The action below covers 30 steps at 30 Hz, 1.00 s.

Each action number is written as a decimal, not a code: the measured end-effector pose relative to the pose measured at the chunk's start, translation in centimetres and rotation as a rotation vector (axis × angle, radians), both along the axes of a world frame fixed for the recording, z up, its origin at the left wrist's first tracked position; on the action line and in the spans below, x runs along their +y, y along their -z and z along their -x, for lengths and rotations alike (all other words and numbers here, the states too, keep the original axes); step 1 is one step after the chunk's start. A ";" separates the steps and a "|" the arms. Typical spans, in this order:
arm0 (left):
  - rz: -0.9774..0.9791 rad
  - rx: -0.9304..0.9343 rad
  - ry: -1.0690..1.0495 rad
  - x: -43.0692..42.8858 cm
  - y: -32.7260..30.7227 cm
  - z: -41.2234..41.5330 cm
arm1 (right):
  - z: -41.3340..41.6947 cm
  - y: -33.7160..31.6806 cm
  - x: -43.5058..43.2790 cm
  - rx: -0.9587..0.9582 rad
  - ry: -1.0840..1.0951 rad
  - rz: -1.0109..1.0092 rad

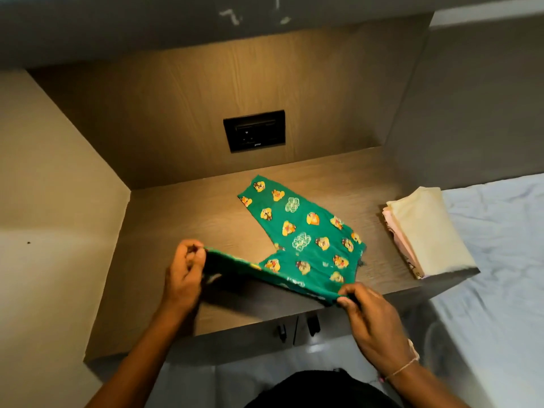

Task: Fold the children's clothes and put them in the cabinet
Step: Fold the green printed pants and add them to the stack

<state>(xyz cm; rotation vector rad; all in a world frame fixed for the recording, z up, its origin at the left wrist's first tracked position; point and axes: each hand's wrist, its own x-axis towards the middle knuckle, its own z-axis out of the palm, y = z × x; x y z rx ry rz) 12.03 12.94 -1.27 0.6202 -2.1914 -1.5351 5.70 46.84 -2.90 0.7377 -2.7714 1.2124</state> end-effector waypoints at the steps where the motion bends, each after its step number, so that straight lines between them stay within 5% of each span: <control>1: 0.054 0.028 -0.044 -0.1 -0.9 1.7 | -0.2 -0.7 -0.3 -0.039 0.041 0.062; 5: 0.397 -0.004 -0.033 -0.7 -3.7 9.9 | 1.8 -1.9 -1.0 -0.092 0.264 0.100; 12: 0.551 -0.392 0.265 0.8 -2.2 21.7 | 5.6 -0.6 -0.8 -0.299 0.467 -0.129; 15: 0.581 -0.438 0.311 2.3 -1.2 23.3 | 6.0 -0.3 -0.4 -0.221 0.487 -0.223; 19: 0.806 -0.338 0.270 5.9 -0.1 18.3 | 4.9 0.4 1.0 -0.089 0.204 -0.291; 23: 0.769 -0.145 0.433 12.1 2.0 5.3 | 3.8 1.2 3.0 -0.012 -0.137 -0.488; 26: 0.822 -0.189 0.631 14.6 4.0 -0.8 | 3.8 0.9 3.2 -0.011 -0.272 -0.507; 30: 0.930 -0.184 0.612 14.8 4.8 -1.9 | 4.4 0.9 3.5 0.055 -0.463 -0.544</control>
